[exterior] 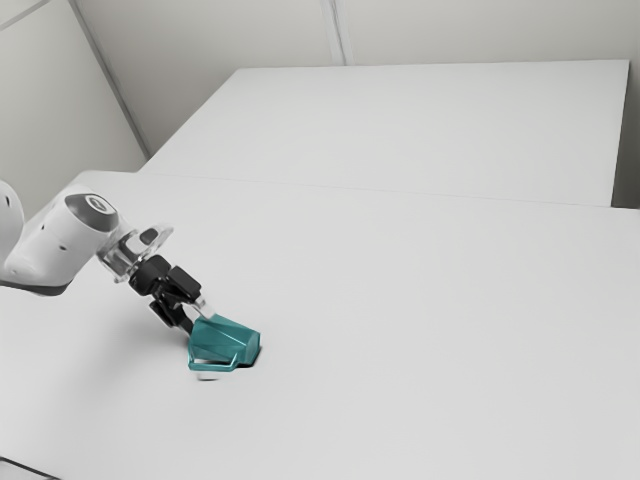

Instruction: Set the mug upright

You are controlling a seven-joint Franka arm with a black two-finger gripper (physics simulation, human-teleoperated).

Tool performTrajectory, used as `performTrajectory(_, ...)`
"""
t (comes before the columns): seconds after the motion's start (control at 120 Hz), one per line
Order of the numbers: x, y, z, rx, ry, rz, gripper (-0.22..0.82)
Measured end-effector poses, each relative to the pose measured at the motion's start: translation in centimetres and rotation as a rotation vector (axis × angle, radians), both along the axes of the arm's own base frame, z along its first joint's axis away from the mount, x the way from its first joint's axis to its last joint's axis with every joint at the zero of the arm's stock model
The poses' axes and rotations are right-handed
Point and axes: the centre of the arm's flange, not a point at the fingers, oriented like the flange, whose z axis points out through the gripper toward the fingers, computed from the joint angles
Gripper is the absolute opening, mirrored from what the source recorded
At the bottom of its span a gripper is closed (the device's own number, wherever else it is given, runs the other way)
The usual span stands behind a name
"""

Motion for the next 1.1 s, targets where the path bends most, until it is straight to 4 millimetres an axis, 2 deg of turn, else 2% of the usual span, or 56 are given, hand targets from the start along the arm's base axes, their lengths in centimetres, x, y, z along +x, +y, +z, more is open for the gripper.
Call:
performTrajectory(0.525,-0.6,-1.9,-1.6,-0.085,-0.023,0.039,0.59)
performTrajectory(0.917,0.0,-2.6,-2.0,-0.108,-0.053,0.062,0.03)
performTrajectory(1.1,1.3,-3.4,-0.8,-0.105,-0.092,0.036,-0.10)
